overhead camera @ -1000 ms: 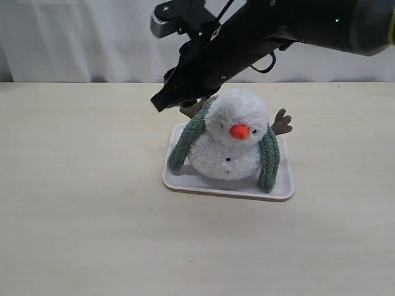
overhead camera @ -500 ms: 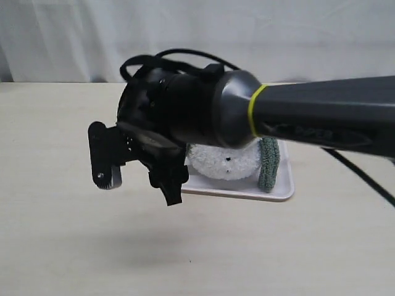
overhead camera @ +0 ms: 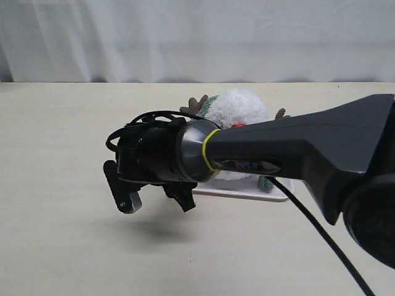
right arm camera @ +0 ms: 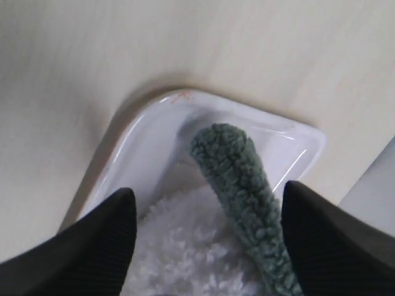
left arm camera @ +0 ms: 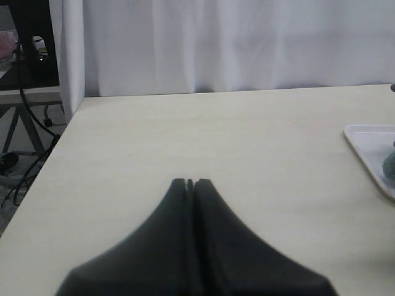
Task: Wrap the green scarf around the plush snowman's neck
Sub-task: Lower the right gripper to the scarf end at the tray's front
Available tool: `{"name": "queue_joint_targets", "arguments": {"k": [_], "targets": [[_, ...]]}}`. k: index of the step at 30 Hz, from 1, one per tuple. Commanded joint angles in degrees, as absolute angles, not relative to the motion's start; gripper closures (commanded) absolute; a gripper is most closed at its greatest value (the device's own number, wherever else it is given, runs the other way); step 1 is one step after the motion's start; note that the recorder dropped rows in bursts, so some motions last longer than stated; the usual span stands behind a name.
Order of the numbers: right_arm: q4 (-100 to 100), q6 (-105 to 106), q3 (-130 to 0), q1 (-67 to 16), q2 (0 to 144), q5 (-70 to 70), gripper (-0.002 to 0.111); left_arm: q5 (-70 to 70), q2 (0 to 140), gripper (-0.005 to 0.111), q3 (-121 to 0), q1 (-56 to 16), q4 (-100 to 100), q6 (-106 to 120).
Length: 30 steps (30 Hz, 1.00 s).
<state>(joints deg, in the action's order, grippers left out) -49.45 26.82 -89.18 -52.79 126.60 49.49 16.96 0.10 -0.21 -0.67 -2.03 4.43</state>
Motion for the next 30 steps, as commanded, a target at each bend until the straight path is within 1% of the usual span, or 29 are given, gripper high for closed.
{"name": "queue_joint_targets", "arguments": {"k": [1, 6, 13, 15, 20, 21, 22, 30], "targets": [[-55.13, 22.06, -89.25, -52.63, 128.05, 46.50, 0.045, 16.34, 0.00, 0.107, 0.00, -0.36, -2.25, 4.33], [-60.33, 21.36, -89.25, -52.37, 129.74, 47.45, 0.046, 16.34, 0.00, 0.107, 0.00, -0.36, -2.25, 4.33], [-60.87, 21.18, -89.25, -51.82, 131.61, 51.25, 0.057, 16.34, 0.00, 0.107, 0.00, -0.36, -2.25, 4.33], [-60.87, 21.18, -89.25, -51.66, 131.87, 52.30, 0.066, 16.34, 0.00, 0.107, 0.00, -0.36, -2.25, 4.33], [-60.87, 21.18, -89.25, -51.90, 132.11, 53.66, 0.097, 16.34, 0.00, 0.107, 0.00, -0.36, -2.25, 4.33], [-60.87, 21.18, -89.25, -52.16, 132.11, 54.04, 0.102, 16.34, 0.00, 0.107, 0.00, -0.36, -2.25, 4.33], [-60.96, 21.18, -89.25, -52.64, 132.11, 54.01, 0.104, 16.34, 0.00, 0.107, 0.00, -0.36, -2.25, 4.33], [-61.60, 20.38, -89.25, -54.13, 129.59, 56.25, 0.104, 16.34, 0.00, 0.107, 0.00, -0.36, -2.00, 4.33]]}}
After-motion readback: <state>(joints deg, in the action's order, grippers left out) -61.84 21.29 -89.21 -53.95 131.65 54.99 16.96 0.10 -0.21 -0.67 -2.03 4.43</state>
